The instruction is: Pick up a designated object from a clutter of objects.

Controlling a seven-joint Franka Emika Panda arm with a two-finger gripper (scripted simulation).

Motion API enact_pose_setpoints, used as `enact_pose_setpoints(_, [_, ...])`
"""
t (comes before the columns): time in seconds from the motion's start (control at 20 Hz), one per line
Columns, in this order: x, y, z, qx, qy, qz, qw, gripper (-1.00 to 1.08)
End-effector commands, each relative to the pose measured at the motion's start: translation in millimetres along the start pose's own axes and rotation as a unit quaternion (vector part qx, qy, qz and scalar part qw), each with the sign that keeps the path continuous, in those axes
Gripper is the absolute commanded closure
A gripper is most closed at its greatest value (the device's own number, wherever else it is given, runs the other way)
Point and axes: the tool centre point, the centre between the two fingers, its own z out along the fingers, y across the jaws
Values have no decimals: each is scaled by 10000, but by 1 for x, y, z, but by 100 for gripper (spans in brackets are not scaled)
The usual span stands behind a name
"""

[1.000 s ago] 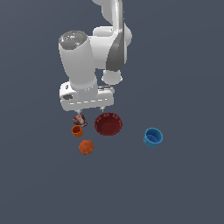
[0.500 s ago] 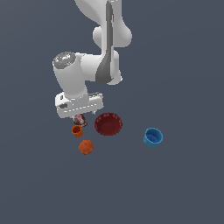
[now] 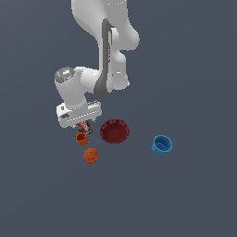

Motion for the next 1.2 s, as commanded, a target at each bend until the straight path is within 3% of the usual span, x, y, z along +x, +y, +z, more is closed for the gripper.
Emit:
enact_pose_setpoints(0.0, [-10, 4, 10, -16, 3, -135, 9999, -92])
enact_pose_setpoints(0.45, [-32, 10, 31, -48, -6, -395, 9992, -92])
enact_pose_setpoints(1.15, [-35, 11, 53, -49, -9, -412, 9991, -92])
